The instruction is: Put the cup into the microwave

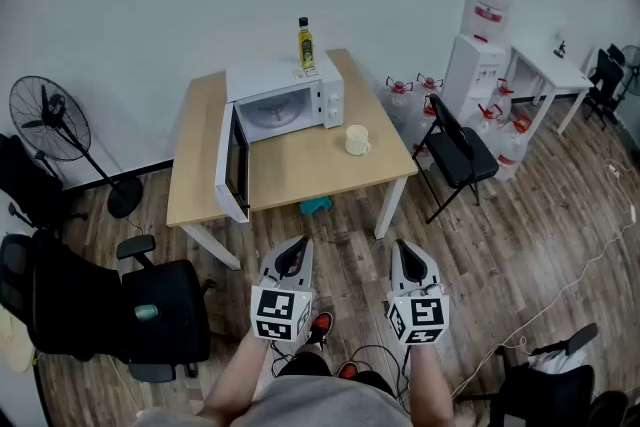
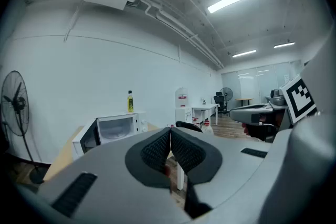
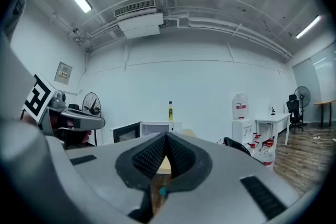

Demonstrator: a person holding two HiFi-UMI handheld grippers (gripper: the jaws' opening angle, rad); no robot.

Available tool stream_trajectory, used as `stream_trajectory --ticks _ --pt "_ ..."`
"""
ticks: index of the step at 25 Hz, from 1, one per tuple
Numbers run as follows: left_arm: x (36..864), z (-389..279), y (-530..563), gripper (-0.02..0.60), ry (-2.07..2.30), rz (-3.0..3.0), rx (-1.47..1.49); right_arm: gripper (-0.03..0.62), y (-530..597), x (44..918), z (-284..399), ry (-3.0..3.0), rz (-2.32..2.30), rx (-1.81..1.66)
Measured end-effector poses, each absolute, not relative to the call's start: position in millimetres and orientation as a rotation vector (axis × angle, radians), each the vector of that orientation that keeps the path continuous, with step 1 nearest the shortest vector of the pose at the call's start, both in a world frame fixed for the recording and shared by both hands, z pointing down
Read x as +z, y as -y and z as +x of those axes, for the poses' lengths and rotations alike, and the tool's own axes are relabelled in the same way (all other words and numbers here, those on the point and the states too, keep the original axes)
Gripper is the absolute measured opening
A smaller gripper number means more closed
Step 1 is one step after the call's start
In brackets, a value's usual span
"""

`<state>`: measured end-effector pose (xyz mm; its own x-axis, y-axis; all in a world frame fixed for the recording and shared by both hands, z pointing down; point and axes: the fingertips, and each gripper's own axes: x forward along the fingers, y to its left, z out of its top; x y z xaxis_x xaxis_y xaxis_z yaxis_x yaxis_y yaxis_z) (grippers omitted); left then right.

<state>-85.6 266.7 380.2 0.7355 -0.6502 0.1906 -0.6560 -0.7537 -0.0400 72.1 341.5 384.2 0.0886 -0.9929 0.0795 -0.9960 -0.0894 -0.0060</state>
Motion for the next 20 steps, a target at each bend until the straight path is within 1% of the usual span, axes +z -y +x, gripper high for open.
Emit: stream_trajectory --ticks 8,20 --pt "388.9 -75.8 -214.3 0.025 1.058 2.901 0.319 0.015 -293.8 386.3 82.6 2.069 2.306 0.115" --pt "377.5 -46.4 -101.6 0.025 0.904 2.965 0.317 0.015 -193.7 378.3 101.1 1.936 2.412 0.118"
